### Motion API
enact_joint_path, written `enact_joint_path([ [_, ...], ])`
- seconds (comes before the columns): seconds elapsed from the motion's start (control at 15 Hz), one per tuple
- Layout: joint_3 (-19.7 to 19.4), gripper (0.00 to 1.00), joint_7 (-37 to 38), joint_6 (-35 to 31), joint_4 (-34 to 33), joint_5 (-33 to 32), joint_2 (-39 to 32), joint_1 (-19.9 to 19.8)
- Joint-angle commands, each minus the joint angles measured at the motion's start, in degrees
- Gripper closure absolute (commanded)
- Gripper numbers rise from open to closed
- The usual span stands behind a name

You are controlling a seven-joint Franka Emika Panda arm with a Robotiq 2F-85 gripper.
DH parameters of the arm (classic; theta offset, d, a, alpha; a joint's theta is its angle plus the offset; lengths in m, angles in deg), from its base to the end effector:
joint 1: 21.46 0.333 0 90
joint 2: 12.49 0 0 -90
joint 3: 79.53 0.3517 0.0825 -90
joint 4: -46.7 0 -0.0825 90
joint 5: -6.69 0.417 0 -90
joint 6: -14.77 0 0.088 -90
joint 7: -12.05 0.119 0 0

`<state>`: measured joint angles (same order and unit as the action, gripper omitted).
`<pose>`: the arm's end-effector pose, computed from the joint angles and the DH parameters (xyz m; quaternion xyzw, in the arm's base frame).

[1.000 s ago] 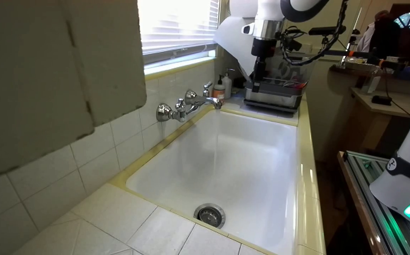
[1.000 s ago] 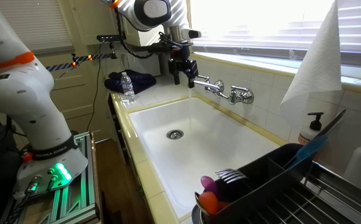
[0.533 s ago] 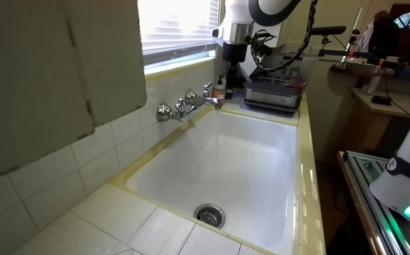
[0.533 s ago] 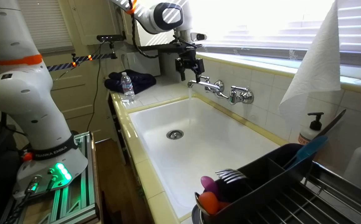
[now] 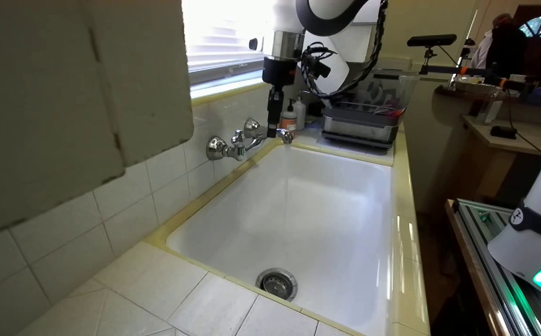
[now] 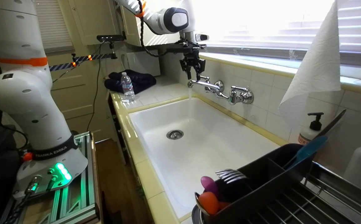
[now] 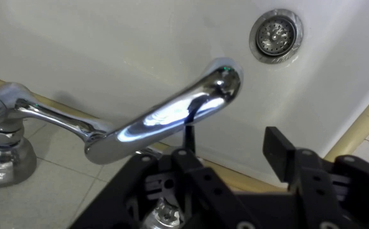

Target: Push the faucet handle on the left backwards then push the faucet to the right.

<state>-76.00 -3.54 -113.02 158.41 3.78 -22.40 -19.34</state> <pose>0.6377 0.0596 0.4083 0.9787 0.1975 0.0525 0.0202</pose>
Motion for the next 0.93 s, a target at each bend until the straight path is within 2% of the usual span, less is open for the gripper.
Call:
enact_joint_path([
  [0.0,1.0,0.72,-1.8,0.5,-3.8,2.2,-3.7,-0.1],
  [0.2,1.8,0.96,-3.4,-0.3,-5.3,4.0,-5.5,-0.6],
  [0.27,1.9,0.99,-4.0,-0.6,-5.8,4.5,-6.1,-0.7],
  [0.87,3.7,1.00,-9.2,-4.5,-9.9,8.0,-10.9,-1.4],
])
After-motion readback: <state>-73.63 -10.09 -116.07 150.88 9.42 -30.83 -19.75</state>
